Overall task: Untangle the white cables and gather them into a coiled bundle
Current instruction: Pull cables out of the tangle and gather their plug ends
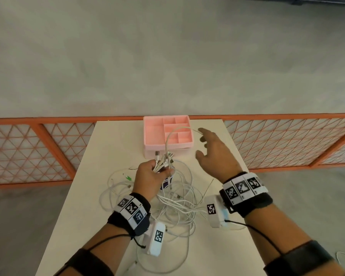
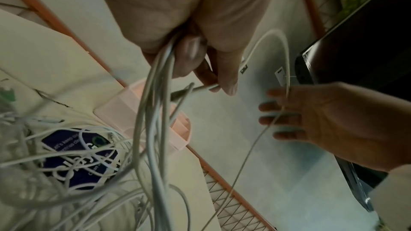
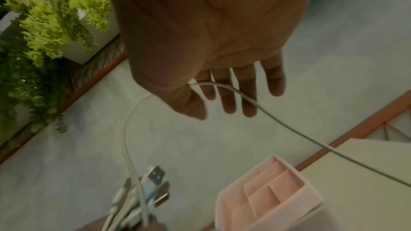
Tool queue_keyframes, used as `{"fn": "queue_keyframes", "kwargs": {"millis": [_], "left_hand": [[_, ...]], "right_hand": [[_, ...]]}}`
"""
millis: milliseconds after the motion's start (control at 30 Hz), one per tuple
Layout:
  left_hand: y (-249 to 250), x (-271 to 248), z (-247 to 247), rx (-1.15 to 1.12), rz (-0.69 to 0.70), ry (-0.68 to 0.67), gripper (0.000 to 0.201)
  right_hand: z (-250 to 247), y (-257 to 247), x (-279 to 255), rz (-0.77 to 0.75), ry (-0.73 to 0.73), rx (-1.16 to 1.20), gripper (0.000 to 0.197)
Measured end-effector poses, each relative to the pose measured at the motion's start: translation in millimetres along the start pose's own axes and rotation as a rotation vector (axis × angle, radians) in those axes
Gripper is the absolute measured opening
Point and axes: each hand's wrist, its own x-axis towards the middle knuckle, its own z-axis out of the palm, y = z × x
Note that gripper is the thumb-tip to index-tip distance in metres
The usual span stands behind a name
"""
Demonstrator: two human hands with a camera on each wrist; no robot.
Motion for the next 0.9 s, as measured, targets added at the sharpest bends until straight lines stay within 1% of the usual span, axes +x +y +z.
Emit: {"fn": "queue_keyframes", "kwargs": {"millis": [33,67,100,133,167,200,233,300,333,400,433,467,500,567,667,700,767,900], "left_hand": [[0.0,-0.4,0.9,0.015,-0.007,-0.005,0.016],[-1.6,-0.2,1.4,0.03,-0.014,-0.01,0.017],[-3.2,0.0,1.1,0.029,-0.013,-0.014,0.016],[-5.7,-0.1,0.0,0.028,-0.015,-0.008,0.015],[-6.0,-2.3,-0.7,0.033,-0.015,-0.008,0.015],[-8.2,-3.4,-2.2,0.047,-0.033,-0.009,0.017],[-13.2,-3.9,-4.5,0.054,-0.055,-0.012,0.021],[-27.2,-5.6,-11.1,0.046,-0.103,-0.026,0.032],[-31.9,-7.5,-14.0,0.044,-0.12,-0.023,0.042],[-42.6,-11.9,-17.1,0.08,-0.182,0.019,0.073],[-48.6,-12.7,-18.9,0.077,-0.197,0.045,0.082],[-52.5,-13.5,-21.4,0.049,-0.195,0.07,0.081],[-51.4,-15.5,-23.7,0.012,-0.186,0.094,0.075],[-50.7,-14.8,-25.7,-0.066,-0.215,0.136,0.063],[-40.6,-12.6,-23.4,-0.203,-0.246,0.198,0.039],[-33.4,-11.6,-22.9,-0.266,-0.252,0.207,0.036],[-19.9,-7.9,-21.9,-0.39,-0.27,0.207,0.038],[-0.8,-3.2,-18.8,-0.53,-0.275,0.16,0.04]], "right_hand": [[3.9,-3.3,-1.0,-0.068,-0.009,0.014,0.052],[6.2,-7.6,-2.4,-0.112,-0.037,0.024,0.042],[7.3,-11.7,-3.2,-0.114,-0.096,0.06,0.031],[6.9,-14.0,-3.3,-0.088,-0.163,0.157,0.029],[5.3,-13.7,-2.4,-0.041,-0.218,0.295,0.033],[2.9,-12.6,-0.9,0.009,-0.233,0.453,0.039],[-1.4,-11.2,1.8,0.046,-0.2,0.585,0.041],[-14.4,-5.0,10.7,0.089,-0.049,0.778,0.039],[-23.0,-0.7,15.8,0.118,0.035,0.865,0.036],[-45.2,8.5,24.2,0.188,0.196,1.005,0.028],[-56.6,14.7,26.9,0.23,0.276,1.059,0.023],[-67.1,22.8,28.2,0.276,0.357,1.103,0.019],[-75.1,32.1,28.5,0.319,0.433,1.128,0.017],[-82.2,53.5,25.1,0.385,0.553,1.113,0.015],[-71.6,94.1,12.6,0.516,0.652,0.941,0.014],[-63.0,111.3,7.5,0.583,0.663,0.881,0.017],[-43.8,144.0,-5.1,0.726,0.651,0.795,0.024],[-9.0,192.1,-37.1,0.966,0.629,0.73,0.029]]}}
